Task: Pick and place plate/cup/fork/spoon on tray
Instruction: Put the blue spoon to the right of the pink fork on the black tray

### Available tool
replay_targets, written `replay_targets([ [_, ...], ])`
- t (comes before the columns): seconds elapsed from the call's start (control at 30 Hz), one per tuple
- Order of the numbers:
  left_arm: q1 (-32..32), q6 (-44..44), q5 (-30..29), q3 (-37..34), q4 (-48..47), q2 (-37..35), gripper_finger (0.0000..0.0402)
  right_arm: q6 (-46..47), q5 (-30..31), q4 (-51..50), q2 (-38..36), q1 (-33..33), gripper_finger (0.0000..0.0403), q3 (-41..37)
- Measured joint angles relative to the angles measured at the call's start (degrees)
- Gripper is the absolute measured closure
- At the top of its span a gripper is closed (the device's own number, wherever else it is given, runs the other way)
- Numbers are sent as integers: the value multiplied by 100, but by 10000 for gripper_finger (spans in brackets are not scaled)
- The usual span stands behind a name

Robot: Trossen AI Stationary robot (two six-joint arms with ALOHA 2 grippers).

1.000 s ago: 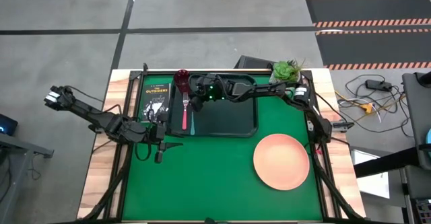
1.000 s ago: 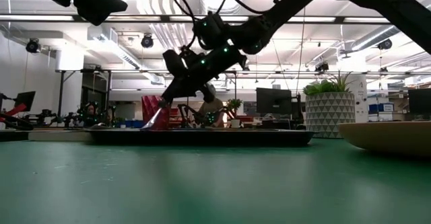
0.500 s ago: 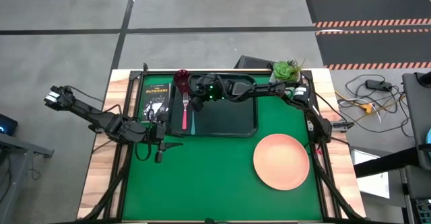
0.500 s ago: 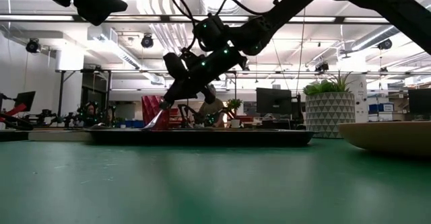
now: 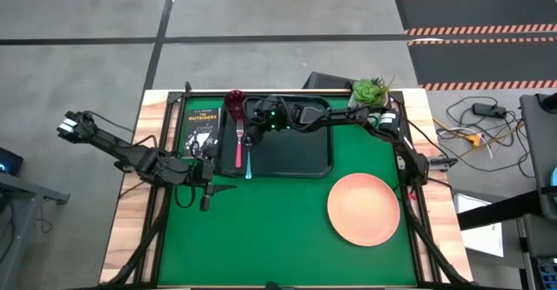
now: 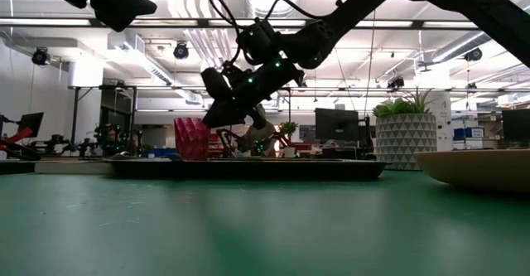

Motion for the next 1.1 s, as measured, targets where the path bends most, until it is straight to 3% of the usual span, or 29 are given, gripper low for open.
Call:
replay_targets([
  [0.2, 1, -2, -1, 0, 1, 0, 295, -239, 452, 4, 0, -5, 327, 0],
  [0.57, 1, -2, -1, 0, 0, 0, 295, -590, 95, -291, -526, 163, 321, -4],
  [0.97, 1, -4, 1, 0, -5, 0, 295, -1042, 130, -1675, -1099, 1152, 344, -10],
  [1.1, 2, -5, 1, 0, -7, 0, 295, -1251, 603, -2053, -1210, 1582, 356, -33],
])
